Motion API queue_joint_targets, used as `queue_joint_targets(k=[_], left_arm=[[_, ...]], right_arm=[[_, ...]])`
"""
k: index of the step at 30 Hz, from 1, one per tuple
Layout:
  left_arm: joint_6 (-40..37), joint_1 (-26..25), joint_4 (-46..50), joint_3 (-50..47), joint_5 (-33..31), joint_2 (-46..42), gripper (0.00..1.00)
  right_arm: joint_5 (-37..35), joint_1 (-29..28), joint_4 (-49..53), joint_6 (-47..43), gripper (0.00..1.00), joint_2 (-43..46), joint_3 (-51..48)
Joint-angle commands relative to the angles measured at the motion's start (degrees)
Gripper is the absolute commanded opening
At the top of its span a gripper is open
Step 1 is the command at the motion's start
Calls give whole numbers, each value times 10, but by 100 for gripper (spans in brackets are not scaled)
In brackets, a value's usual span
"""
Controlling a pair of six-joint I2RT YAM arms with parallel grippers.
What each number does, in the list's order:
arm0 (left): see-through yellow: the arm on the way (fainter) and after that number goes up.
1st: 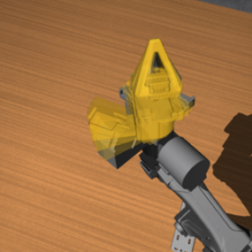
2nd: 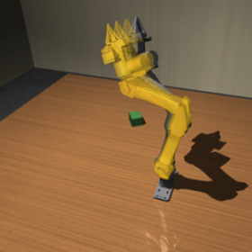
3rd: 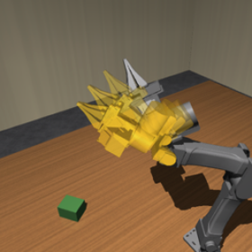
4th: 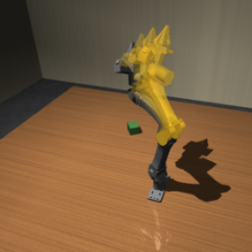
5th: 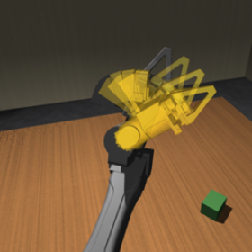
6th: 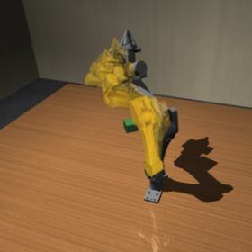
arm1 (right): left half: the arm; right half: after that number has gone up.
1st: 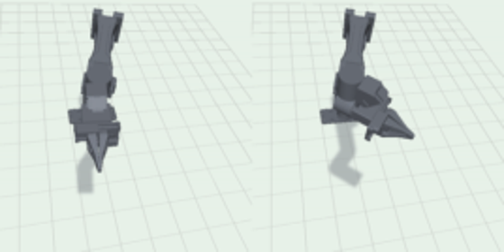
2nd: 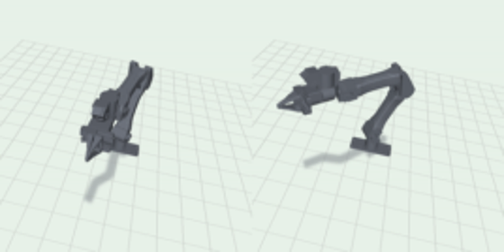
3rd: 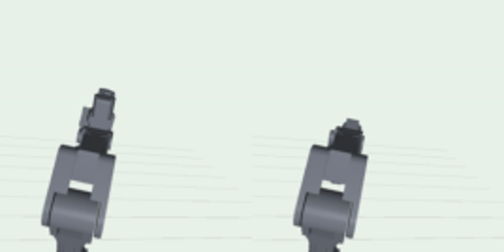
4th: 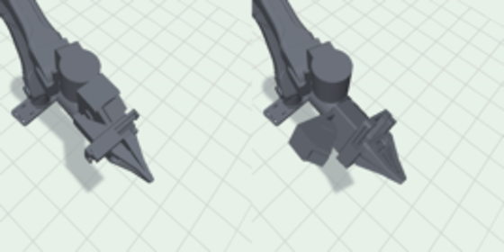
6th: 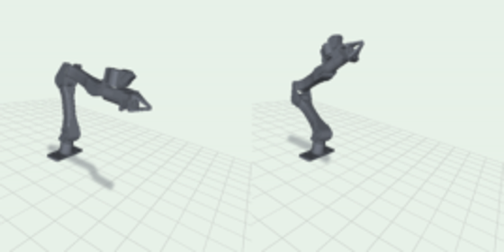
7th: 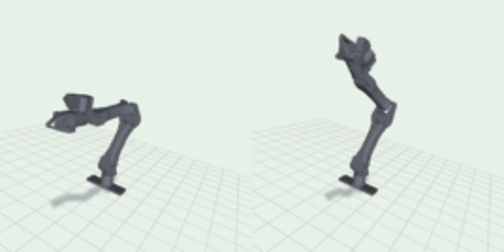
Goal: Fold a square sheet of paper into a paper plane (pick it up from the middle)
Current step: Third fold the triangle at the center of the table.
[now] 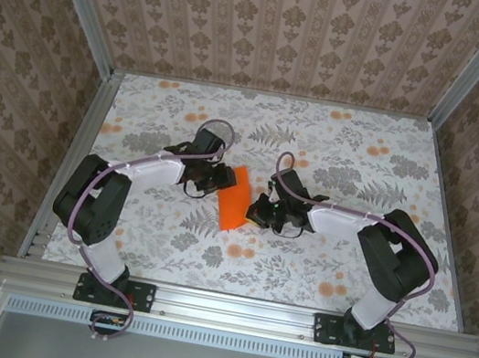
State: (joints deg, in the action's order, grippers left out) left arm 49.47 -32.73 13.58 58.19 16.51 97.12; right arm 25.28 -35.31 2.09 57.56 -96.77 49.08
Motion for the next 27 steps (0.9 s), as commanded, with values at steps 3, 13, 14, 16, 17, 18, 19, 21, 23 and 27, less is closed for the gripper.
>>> queue_joint_targets(k=[3, 13, 14, 16, 17, 18, 19, 21, 23, 27], left_arm=[[-35, -31, -46, 18, 50, 14, 38], [-35, -46, -42, 51, 45, 88, 24], [-35, -46, -37, 54, 39, 93, 23], [-36, -46, -27, 58, 30, 103, 22], [-36, -46, -24, 59, 28, 107, 21], [-37, -46, -21, 59, 26, 110, 20], [-38, -46, -16, 61, 24, 114, 20], [-37, -46, -12, 62, 21, 120, 19], [-37, -46, -11, 63, 20, 125, 19], [-37, -46, -11, 63, 19, 126, 18]], right_arm=[[1, 33, 104, -58, 0, 53, -22], [1, 49, 129, -66, 0, 74, -39], [0, 49, 128, -66, 0, 74, -38], [-2, 50, 125, -62, 0, 74, -37], [-1, 51, 122, -60, 2, 74, -38], [1, 51, 118, -56, 5, 75, -38], [4, 51, 114, -53, 9, 77, -40], [5, 51, 111, -48, 15, 81, -42], [3, 51, 113, -42, 17, 87, -45], [-5, 52, 112, -35, 15, 95, -52]])
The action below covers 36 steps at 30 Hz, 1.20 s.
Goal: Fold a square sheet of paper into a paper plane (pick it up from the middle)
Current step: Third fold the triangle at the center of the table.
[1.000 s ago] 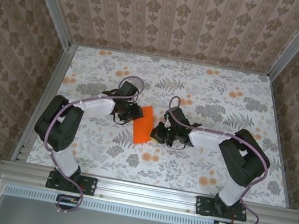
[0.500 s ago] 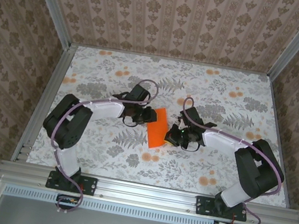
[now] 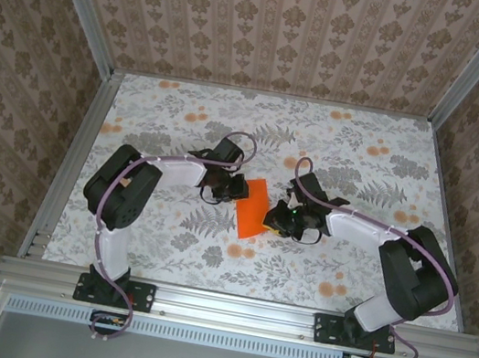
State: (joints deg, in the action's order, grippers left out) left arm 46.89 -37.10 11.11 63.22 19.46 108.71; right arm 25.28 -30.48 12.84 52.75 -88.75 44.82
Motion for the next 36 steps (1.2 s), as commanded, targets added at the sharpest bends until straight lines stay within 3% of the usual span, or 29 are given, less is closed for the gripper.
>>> queue_joint_targets(k=[1, 5, 15, 24, 36], left_arm=[[-12, -3, 12, 13, -9, 10, 18], [-12, -3, 8, 14, -6, 2, 18], [-34, 11, 18, 23, -35, -33, 26], [-38, 12, 49, 42, -54, 12, 20], [-34, 8, 64, 44, -49, 41, 16]], right_arm=[[-3, 4, -2, 16, 12, 16, -12], [2, 4, -10, 20, 0, 11, -11], [-16, 4, 16, 13, 0, 12, 1], [-12, 3, 15, 10, 0, 12, 9], [17, -20, -63, 19, 0, -37, 55]])
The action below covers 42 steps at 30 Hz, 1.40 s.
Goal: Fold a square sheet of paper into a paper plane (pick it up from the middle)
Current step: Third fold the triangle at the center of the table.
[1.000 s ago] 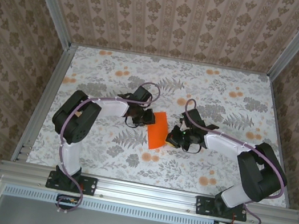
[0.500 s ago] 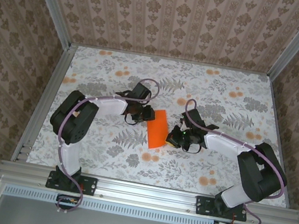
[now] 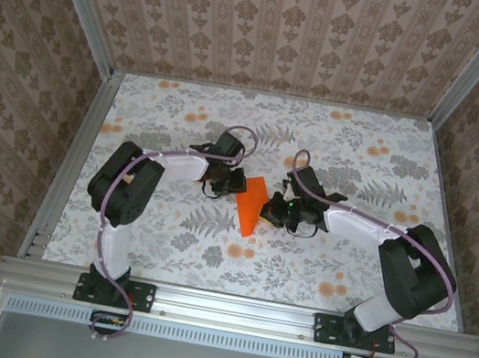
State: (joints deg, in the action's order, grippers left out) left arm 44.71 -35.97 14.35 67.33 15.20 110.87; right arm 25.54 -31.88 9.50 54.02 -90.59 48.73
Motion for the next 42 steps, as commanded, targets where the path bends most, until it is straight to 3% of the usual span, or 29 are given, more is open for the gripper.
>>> queue_joint_targets(k=[1, 25, 42], left_arm=[[-12, -3, 31, 4, -6, 20, 16], [-16, -5, 36, 11, 4, 24, 16], [-17, -9, 36, 9, 6, 24, 16]], right_arm=[[15, -8, -38, 9, 0, -25, 21], [7, -17, -106, 28, 0, -128, 52], [-15, -17, -113, 26, 0, -149, 58]])
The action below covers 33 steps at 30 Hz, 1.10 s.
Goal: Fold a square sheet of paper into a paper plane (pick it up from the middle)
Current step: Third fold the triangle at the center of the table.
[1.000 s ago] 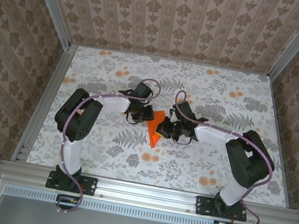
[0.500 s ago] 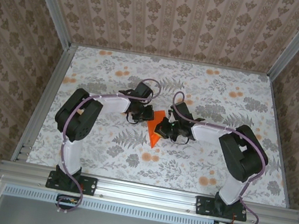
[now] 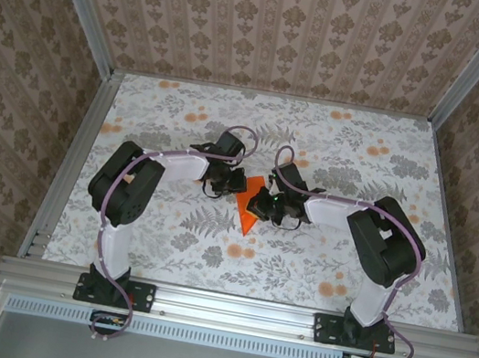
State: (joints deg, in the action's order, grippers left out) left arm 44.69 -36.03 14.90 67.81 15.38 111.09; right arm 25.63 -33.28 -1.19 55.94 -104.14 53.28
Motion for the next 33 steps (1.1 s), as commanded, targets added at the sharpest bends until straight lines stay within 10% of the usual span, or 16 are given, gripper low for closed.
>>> queue_joint_targets(k=[1, 33], left_arm=[[-17, -8, 31, 4, 4, 22, 16], [-18, -10, 33, 3, 3, 20, 16]], right_arm=[[-17, -3, -7, 7, 0, -14, 12], [-35, -3, 10, -11, 0, -31, 24]])
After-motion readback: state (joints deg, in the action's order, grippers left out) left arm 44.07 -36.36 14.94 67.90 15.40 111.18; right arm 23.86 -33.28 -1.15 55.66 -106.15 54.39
